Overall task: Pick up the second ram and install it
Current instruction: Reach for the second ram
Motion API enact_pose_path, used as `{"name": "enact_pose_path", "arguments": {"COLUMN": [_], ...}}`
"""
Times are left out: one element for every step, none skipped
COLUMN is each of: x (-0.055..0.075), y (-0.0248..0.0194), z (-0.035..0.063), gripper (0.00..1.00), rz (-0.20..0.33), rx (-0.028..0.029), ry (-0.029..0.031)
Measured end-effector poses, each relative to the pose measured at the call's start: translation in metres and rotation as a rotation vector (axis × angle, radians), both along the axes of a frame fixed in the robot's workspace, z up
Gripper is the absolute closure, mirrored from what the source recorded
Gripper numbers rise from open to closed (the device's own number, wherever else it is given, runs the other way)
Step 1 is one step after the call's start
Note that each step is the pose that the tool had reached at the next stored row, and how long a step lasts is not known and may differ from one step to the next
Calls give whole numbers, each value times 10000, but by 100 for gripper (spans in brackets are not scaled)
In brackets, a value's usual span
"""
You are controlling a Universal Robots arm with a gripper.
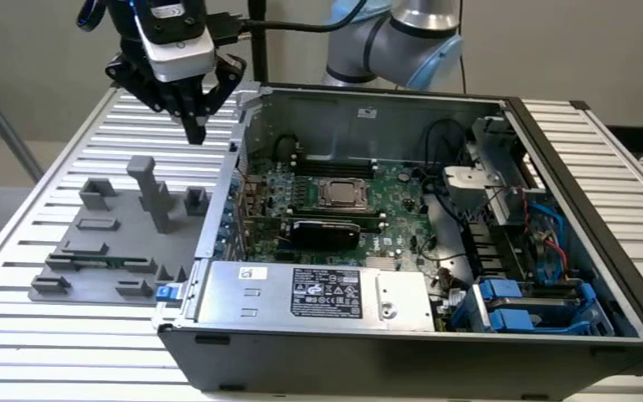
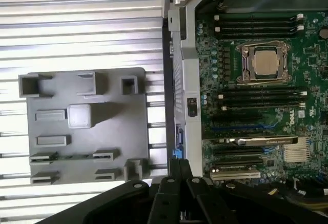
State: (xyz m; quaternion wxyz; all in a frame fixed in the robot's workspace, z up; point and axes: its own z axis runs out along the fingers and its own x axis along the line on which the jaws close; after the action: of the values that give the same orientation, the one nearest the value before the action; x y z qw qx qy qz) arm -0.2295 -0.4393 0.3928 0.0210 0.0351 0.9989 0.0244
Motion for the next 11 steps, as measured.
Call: {"name": "enact_pose_path", "arguments": {"x": [-45, -89, -136, -180, -225, -272, -315, -364, -409, -454, -499], "y": [-10, -20, -31, -40, -49, -58, -65, -72, -78, -83, -87], "z": [0, 0, 0, 0, 0, 0, 0, 0, 0, 0, 0], "gripper": [100, 100, 100, 100, 100, 100, 100, 100, 100, 100, 100], "rz": [0, -1, -1, -2, -1, 0, 0, -1, -1, -1, -1], "rx": [-1, -1, -1, -1, -1, 0, -1, -1, -1, -1, -1], "ry": [-9, -19, -30, -40, -52, -66, -79, -96, -114, -133, -148]}}
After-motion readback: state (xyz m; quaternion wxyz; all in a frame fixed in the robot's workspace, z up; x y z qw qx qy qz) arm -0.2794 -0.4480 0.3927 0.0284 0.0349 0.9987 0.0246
